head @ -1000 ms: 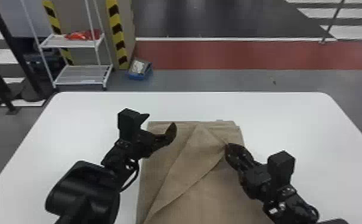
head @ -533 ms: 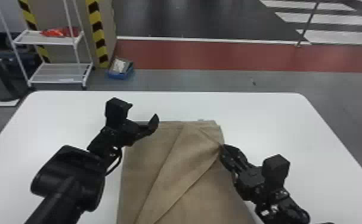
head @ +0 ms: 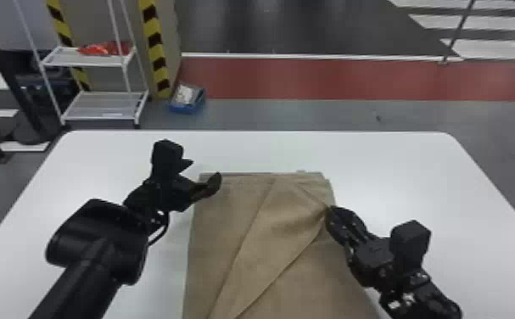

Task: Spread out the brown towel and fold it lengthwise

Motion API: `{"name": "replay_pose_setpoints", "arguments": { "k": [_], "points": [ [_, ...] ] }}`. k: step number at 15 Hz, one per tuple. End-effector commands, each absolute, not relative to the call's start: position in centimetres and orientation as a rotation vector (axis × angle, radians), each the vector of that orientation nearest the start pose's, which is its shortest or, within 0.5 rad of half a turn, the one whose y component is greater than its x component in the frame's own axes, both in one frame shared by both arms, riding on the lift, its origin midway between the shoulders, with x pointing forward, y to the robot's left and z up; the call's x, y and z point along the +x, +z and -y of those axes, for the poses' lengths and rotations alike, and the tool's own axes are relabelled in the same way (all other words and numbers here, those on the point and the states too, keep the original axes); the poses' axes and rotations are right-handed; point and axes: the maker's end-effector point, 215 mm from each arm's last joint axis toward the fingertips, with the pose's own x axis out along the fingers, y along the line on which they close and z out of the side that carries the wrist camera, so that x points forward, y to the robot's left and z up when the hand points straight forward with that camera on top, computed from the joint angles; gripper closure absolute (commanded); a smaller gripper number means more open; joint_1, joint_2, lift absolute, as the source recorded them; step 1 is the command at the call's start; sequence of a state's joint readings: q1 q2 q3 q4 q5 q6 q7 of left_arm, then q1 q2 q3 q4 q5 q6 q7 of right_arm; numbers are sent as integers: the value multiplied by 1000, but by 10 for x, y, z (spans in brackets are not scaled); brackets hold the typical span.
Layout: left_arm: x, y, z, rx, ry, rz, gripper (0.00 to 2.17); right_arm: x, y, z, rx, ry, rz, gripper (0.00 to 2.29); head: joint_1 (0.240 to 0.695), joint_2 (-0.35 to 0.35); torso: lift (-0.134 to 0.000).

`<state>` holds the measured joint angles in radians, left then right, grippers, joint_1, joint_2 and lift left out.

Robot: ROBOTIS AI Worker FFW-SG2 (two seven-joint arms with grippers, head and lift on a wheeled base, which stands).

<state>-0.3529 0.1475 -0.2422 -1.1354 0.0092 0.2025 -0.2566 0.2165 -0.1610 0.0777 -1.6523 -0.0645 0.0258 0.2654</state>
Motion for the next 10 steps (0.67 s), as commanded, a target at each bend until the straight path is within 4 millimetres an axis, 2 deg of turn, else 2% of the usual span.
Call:
{"name": "replay_pose_setpoints", "arguments": {
  "k": [1,3,5,7,10],
  "points": [
    [654,-447,-149,184,-413,-376,333,505,-428,173,-62,361,-177,998,695,-25,-125],
    [651,-455,-151,175,-425,-425,336,504,-426,173,-64,362,-173,998,695,-24,-125],
    [651,-456,-152,168,-420,-428,346,504,-427,174,-63,362,-174,998,695,-24,-125],
    [651,-455,-152,164,-421,-426,512,504,-427,174,-65,362,-176,998,695,-21,-125],
    [651,-458,-155,163,-417,-432,515,504,-427,175,-65,361,-177,998,695,-21,-125]
  ]
}}
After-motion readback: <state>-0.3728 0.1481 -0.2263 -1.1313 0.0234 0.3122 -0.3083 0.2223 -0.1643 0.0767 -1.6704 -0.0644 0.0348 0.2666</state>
